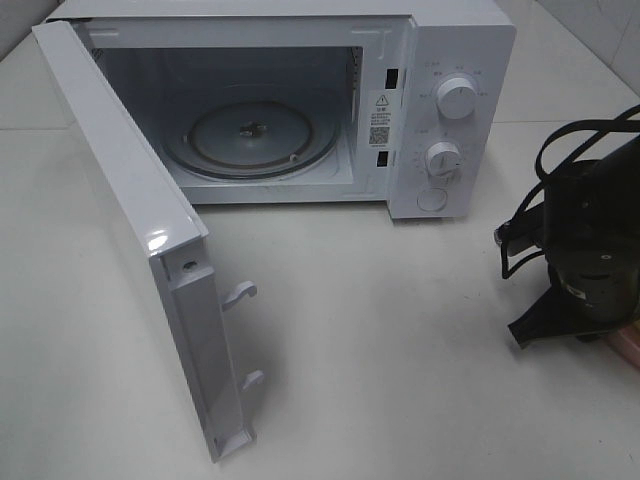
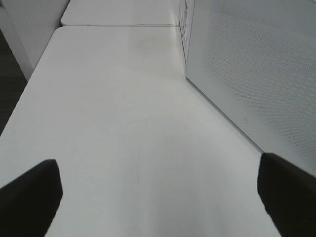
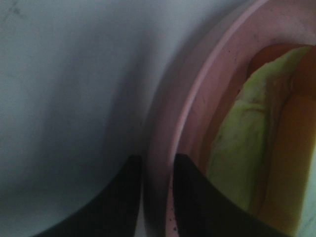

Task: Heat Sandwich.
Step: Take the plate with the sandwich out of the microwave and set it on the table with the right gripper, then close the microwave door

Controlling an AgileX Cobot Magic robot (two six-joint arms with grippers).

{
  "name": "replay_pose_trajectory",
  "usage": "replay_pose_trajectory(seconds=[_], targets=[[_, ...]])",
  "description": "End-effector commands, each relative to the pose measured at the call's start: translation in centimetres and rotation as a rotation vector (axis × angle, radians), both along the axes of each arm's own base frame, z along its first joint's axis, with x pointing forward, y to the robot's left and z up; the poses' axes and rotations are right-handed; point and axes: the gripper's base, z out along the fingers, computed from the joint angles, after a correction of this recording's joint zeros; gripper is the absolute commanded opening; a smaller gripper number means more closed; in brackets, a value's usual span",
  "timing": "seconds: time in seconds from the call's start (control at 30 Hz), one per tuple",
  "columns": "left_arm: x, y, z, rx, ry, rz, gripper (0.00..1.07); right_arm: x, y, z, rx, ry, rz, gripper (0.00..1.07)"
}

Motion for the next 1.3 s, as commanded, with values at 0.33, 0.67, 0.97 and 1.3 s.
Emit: replay_pose_trajectory(seconds=[0.33,0.67,0.97,1.3], targets=[[-0.3,0.0,0.0,-0.007,-0.029,0.006,1.03,-1.3,0.4,4.7,0.122,0.035,0.055,0.71],[-0.3,0.0,0.0,-0.007,-0.029,0.006,1.03,-4.5,0.3,10.2,0.245,0.066,0.104,0.77],[-0.3,0.0,0.0,-0.007,-0.029,0.006,1.03,-8.4,-0.8,15.0,0.323,-0.008,0.087,0.76],[-0.3,0.0,0.0,-0.007,-0.029,0.006,1.03,-13.8,-2.1,19.1,0.440,-0.099,0.157,0.76]])
